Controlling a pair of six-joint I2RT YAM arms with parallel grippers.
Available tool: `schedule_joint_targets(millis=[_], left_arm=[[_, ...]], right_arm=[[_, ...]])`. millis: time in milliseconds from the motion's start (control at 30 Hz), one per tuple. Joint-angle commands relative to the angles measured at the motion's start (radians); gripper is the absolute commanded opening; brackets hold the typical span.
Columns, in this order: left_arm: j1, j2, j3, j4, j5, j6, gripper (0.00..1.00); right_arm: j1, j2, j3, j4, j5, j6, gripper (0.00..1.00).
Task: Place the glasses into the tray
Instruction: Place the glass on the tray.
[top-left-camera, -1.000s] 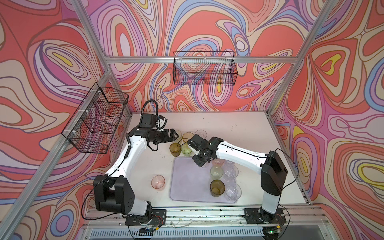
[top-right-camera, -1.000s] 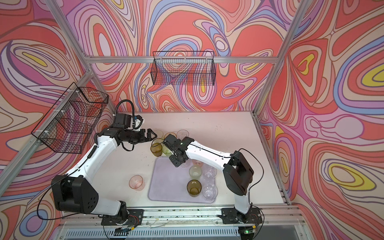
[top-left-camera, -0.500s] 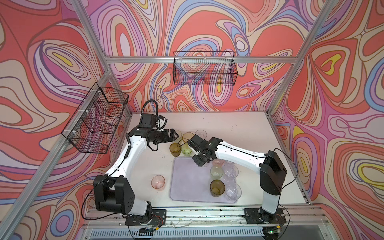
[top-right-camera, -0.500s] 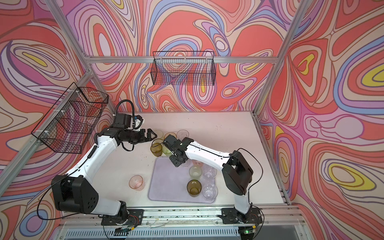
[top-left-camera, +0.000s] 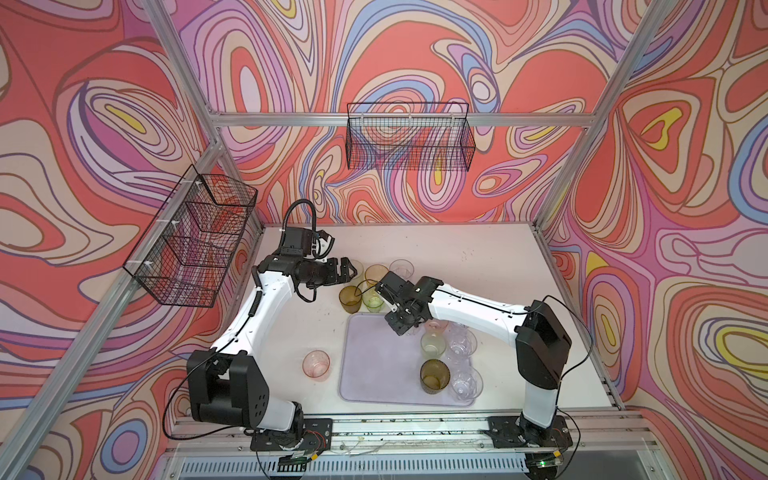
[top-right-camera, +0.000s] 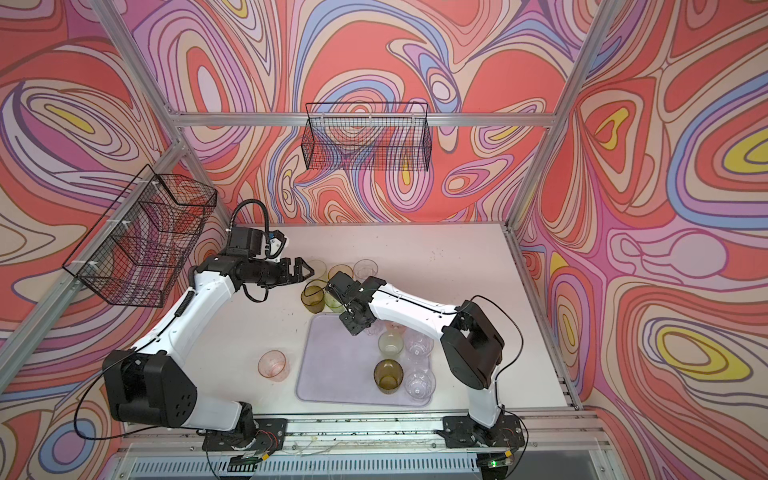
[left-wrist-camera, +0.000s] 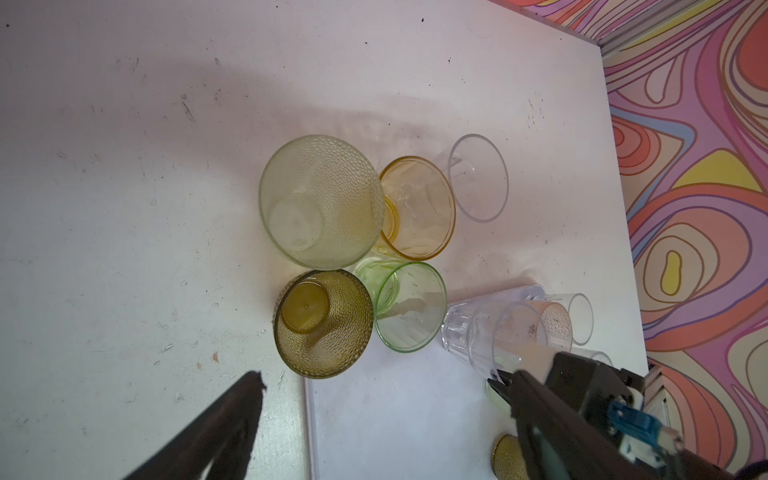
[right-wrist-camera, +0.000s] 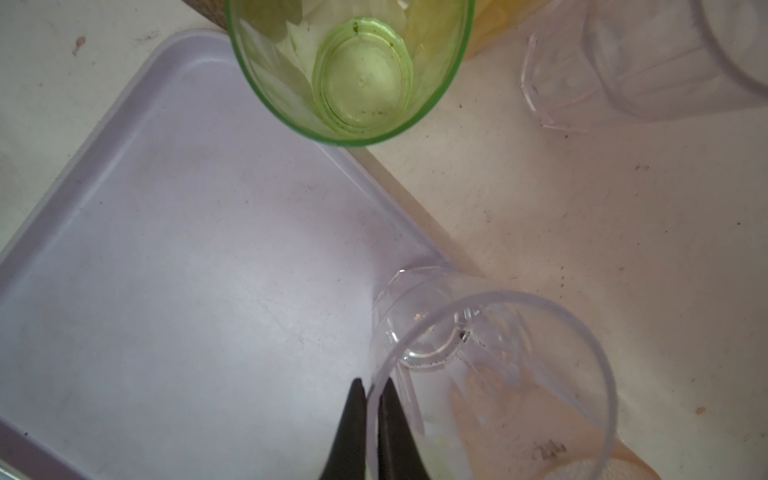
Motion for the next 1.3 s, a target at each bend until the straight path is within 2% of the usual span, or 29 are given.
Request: schedule_joint_targets(millis=[0,733,967,1267], left_arm=[[-0.005,0.014,0.028,-0.032,0.003,0.016,0.95],[-0.005,0.016,0.031,-0.033,-0.004,0.017,0.95],[-0.004,0.015,0.031,-0.034,-0.019,0.02,0.95],[-0.005,0.042,0.051,-0.048,-0.055,0.018,0.88]], right_arm=[[-0.005,0.012,-0.006,0.03,0.02,0.007,0.03],[-0.006,0.006,0.016,0.018,0.022,0.003,0.2],[-0.007,-0.02,0.056,-0.007,0.018,0.003,0.22],[-0.011,-0.077,0.065,0.021,0.058,0.023,0.23]])
